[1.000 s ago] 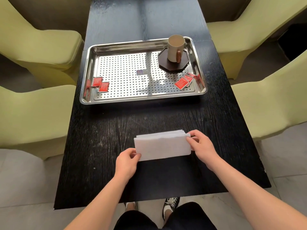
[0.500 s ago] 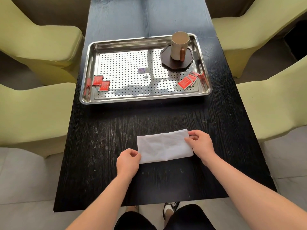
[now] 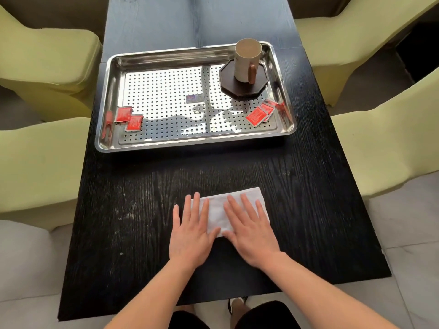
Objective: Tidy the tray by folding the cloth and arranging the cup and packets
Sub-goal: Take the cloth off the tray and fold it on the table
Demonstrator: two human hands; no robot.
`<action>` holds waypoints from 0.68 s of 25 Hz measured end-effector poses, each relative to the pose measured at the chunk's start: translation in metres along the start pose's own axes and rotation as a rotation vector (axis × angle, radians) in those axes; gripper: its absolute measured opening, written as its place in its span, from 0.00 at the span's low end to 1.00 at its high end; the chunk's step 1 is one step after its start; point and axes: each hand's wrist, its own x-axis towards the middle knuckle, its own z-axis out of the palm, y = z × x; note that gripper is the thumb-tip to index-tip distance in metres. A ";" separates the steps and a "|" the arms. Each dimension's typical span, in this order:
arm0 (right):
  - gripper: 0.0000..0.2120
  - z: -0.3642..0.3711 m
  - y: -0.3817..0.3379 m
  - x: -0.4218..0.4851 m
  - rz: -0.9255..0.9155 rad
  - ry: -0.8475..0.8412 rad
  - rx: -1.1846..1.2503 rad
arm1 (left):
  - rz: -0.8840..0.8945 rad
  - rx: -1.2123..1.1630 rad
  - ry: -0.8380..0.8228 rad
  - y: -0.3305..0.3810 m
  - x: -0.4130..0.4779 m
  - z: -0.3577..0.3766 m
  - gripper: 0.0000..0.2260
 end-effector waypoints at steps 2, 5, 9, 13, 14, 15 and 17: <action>0.39 0.011 0.006 0.004 -0.011 -0.083 -0.053 | -0.017 -0.024 -0.012 -0.004 0.001 0.010 0.36; 0.44 0.014 0.029 0.000 -0.008 -0.075 -0.123 | -0.040 -0.064 0.004 -0.009 0.001 0.018 0.37; 0.44 0.004 0.051 -0.010 0.035 -0.072 -0.121 | -0.075 -0.081 0.004 -0.007 0.000 0.011 0.37; 0.35 -0.007 0.038 -0.019 0.001 0.135 0.074 | -0.402 -0.330 0.057 0.006 -0.015 -0.009 0.39; 0.31 -0.007 0.028 -0.020 -0.019 0.231 0.189 | -0.498 -0.462 0.095 0.009 -0.019 -0.013 0.38; 0.28 -0.006 0.015 -0.020 0.001 0.297 0.361 | -0.587 -0.609 0.119 0.010 -0.022 -0.017 0.36; 0.24 -0.010 -0.014 -0.010 0.173 0.279 0.839 | -0.747 -0.862 0.096 0.011 -0.021 -0.023 0.32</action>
